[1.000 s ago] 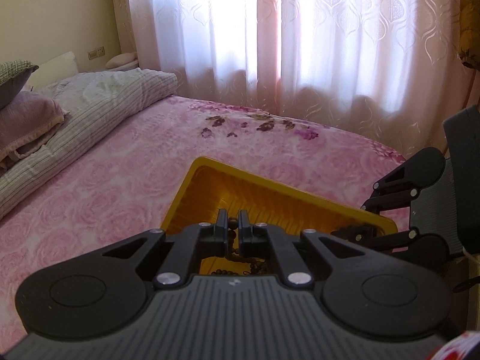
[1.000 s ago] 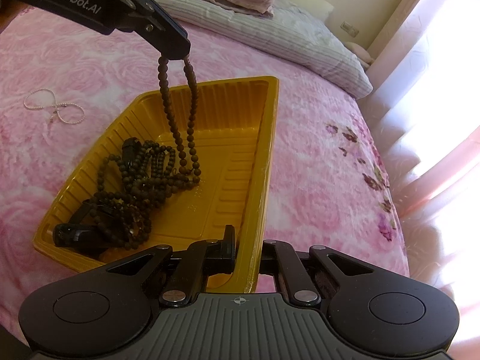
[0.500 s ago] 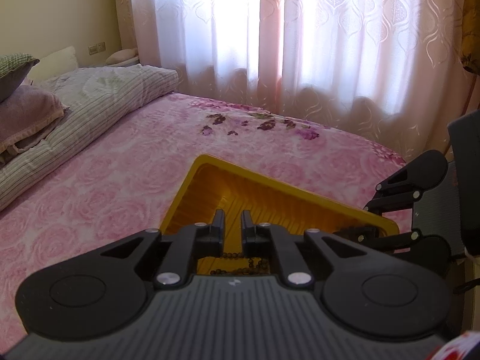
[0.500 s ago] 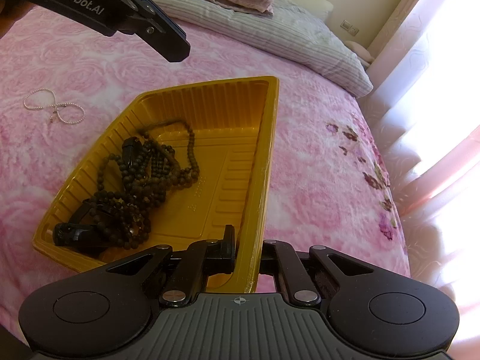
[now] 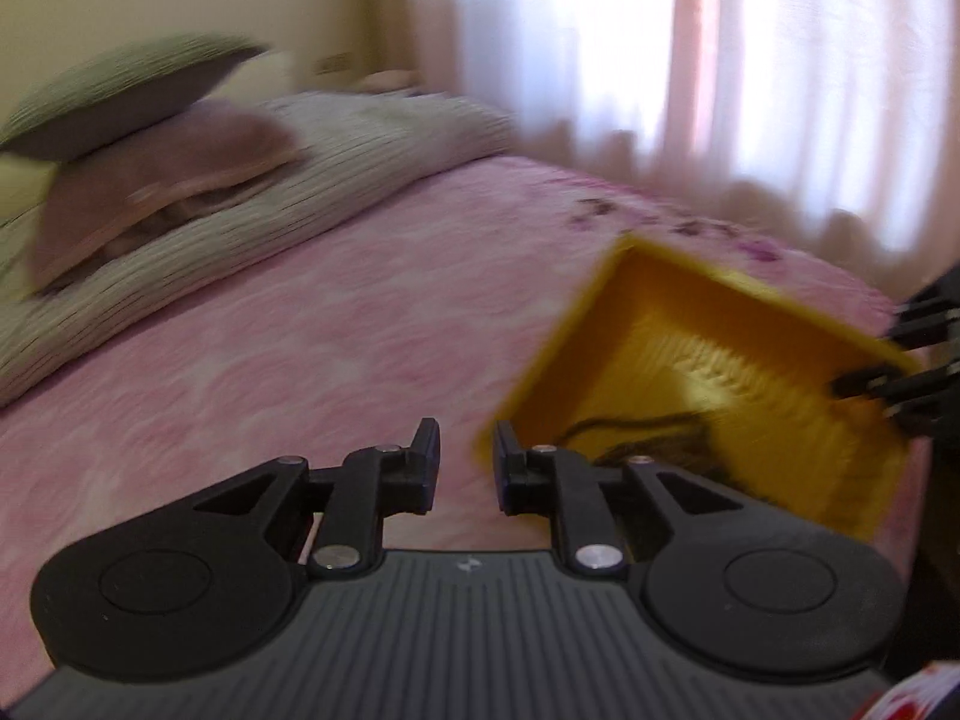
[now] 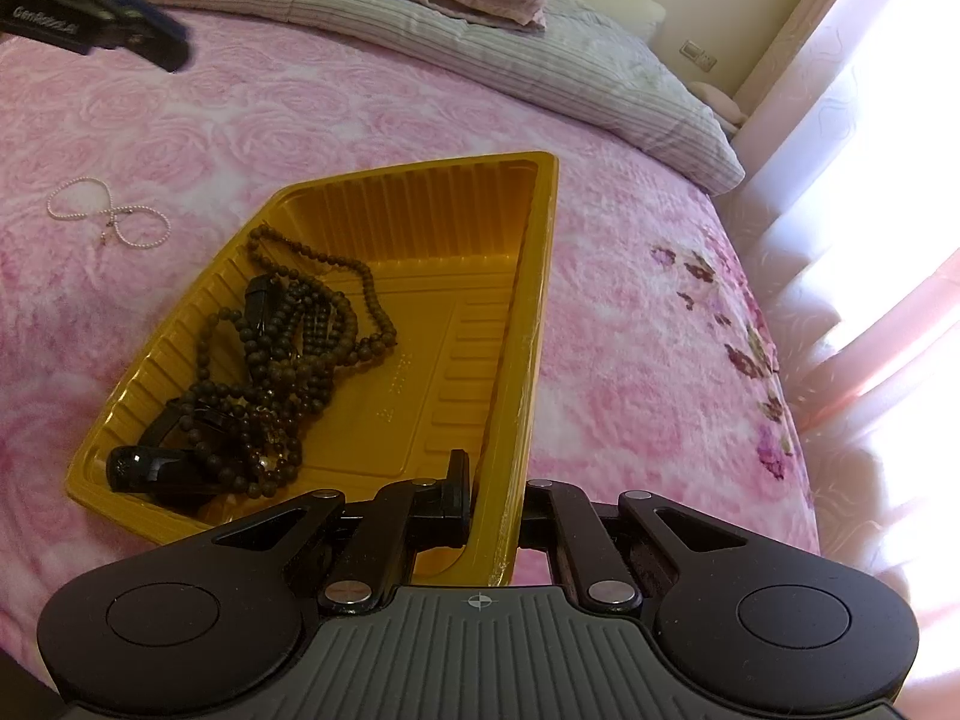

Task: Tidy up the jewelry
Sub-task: 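Move the open left tool to the white pearl necklace and grasp it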

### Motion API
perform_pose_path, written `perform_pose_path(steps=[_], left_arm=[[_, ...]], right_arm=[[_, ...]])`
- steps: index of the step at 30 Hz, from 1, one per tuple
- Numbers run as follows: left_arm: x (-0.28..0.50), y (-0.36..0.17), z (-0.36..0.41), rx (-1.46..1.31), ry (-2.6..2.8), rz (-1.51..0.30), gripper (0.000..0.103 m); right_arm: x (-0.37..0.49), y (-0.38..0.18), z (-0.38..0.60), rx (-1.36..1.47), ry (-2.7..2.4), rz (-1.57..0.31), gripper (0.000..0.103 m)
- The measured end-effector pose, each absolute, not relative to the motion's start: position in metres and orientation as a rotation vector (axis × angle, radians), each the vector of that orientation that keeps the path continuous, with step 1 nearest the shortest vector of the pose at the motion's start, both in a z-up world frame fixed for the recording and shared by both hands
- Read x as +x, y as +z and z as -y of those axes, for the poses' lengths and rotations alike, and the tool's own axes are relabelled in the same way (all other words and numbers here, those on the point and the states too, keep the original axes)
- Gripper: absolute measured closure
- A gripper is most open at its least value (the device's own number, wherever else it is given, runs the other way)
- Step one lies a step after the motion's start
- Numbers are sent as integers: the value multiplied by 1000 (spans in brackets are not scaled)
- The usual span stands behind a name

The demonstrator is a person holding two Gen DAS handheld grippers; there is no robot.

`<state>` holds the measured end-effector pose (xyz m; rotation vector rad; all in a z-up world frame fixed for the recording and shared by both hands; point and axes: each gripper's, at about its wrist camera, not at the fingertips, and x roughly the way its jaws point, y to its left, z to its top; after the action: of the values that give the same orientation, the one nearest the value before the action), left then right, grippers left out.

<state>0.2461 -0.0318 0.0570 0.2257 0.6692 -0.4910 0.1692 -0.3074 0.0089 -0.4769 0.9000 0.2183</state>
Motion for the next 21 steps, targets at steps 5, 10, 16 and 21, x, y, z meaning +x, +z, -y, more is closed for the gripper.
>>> perform_pose_path(steps=[5,10,16,21], left_arm=[[244,32,-16,184,-370,-724,87],[238,17,-42,147,-325,-760,87],[236,5,-53,111,-296,-774,85],[238,-9,-62,96,-257,-777,80]], right_arm=[[169,10,307,-478,215,-902,96],[169,9,306,-481,214,-904,96],[169,10,306,-481,213,-905,96],[169,10,306,-481,213,-904,96]])
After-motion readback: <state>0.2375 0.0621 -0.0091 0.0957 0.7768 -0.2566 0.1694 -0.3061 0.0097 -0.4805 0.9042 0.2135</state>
